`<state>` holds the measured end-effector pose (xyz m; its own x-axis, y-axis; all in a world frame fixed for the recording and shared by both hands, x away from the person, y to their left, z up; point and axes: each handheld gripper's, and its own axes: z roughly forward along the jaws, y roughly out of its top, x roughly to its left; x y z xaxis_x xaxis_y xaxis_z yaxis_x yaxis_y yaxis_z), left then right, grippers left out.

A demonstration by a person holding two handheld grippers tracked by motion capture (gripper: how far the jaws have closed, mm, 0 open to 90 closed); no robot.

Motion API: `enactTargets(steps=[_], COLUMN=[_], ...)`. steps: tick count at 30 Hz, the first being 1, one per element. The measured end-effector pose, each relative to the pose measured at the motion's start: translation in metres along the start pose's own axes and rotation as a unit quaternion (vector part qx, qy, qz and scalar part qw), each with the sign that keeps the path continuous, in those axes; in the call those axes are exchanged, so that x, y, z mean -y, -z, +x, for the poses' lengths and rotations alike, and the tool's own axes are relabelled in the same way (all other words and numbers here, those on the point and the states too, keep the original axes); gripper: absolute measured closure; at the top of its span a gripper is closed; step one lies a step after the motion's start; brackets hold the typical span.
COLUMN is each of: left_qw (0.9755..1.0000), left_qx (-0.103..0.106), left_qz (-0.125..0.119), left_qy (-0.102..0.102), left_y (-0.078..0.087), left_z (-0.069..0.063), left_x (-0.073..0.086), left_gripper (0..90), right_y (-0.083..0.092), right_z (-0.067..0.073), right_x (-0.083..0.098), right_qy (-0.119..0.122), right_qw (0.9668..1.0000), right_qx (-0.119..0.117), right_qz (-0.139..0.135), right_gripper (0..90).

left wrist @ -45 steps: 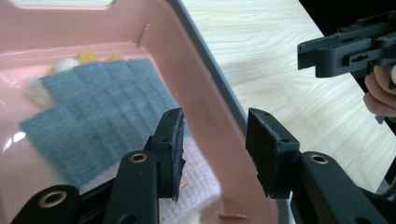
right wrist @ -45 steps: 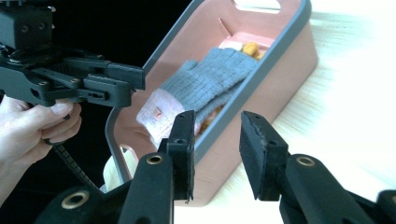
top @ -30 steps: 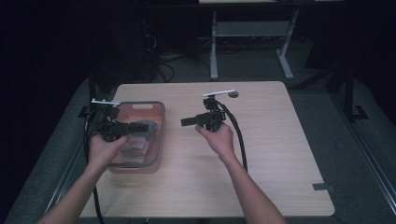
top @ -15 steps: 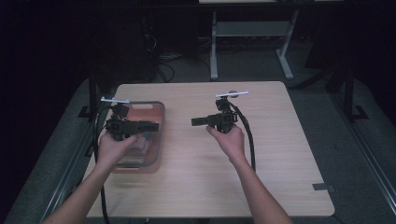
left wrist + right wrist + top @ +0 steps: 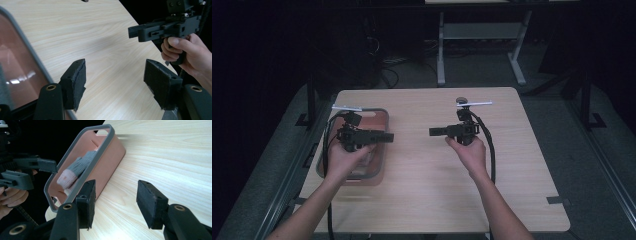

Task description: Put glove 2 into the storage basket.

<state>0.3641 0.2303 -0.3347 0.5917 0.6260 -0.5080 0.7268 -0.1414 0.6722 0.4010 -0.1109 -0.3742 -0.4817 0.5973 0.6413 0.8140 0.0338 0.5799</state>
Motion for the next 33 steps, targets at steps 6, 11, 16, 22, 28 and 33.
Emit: enactTargets(steps=[6, 11, 16, 22, 28, 33], left_qw=[1.0000, 0.9999, 0.9998, 0.9997, 0.9993, 0.9989], left_qx=[0.003, 0.006, 0.007, 0.017, 0.028, 0.035], left_qz=[0.002, 0.003, 0.004, 0.010, 0.013, 0.018], left_qy=[-0.008, -0.013, -0.016, -0.017, -0.020, -0.025], left_y=[-0.008, -0.015, -0.021, -0.033, -0.040, -0.050], left_z=[-0.008, -0.016, -0.021, -0.027, -0.032, -0.039], left_x=[0.000, 0.000, 0.001, 0.007, 0.010, 0.015], left_gripper=[32.2, 30.5, 30.1, 29.2, 27.1, 24.6], right_y=[0.007, 0.014, 0.018, 0.030, 0.040, 0.049], right_z=[-0.008, -0.015, -0.021, -0.030, -0.037, -0.044], right_x=[0.006, 0.012, 0.016, 0.024, 0.029, 0.036], right_qy=[-0.005, -0.011, -0.016, -0.029, -0.033, -0.043], right_qw=[1.0000, 0.9999, 0.9999, 0.9995, 0.9992, 0.9987], right_qx=[0.005, 0.005, 0.005, 0.011, 0.020, 0.024], right_qz=[0.002, 0.000, -0.003, -0.009, -0.011, -0.013], right_gripper=[47.9, 46.8, 45.8, 44.3, 42.6, 41.0])
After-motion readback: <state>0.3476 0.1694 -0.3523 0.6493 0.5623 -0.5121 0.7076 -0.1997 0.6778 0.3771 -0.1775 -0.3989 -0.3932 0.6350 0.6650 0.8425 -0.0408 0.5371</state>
